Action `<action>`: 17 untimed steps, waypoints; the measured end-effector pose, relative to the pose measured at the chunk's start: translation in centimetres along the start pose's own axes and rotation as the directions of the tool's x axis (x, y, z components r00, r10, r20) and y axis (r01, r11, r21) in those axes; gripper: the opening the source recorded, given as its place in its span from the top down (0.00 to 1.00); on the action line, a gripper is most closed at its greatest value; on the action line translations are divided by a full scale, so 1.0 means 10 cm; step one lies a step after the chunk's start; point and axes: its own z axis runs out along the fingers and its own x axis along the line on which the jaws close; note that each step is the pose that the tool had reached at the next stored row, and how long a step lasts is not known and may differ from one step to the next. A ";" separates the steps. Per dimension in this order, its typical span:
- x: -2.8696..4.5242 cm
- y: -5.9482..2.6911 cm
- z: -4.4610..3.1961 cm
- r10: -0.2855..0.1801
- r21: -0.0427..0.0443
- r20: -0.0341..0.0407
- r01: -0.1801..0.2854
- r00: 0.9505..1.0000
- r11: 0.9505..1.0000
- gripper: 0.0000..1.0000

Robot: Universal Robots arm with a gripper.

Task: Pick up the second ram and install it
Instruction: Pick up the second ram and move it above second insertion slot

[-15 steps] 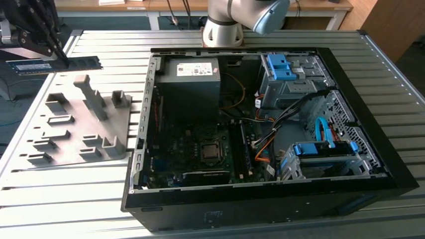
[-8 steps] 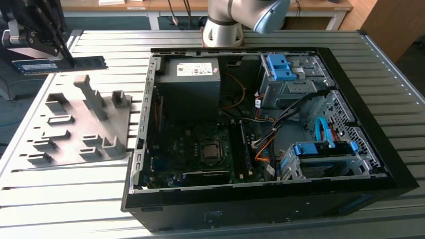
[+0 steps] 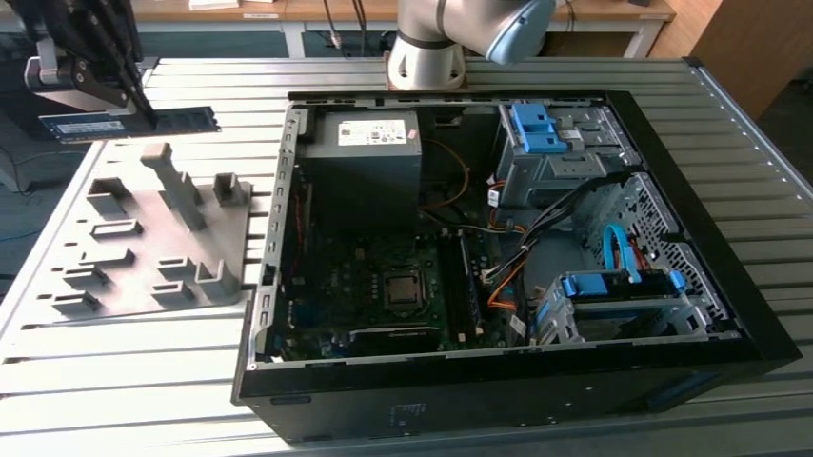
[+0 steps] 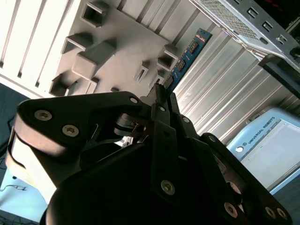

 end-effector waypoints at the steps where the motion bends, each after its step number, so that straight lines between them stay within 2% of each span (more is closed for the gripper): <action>1: 0.001 -0.016 0.000 0.000 0.000 0.000 0.000 1.000 1.000 0.86; 17: 0.015 -0.251 0.000 0.000 0.000 0.000 0.000 1.000 1.000 0.86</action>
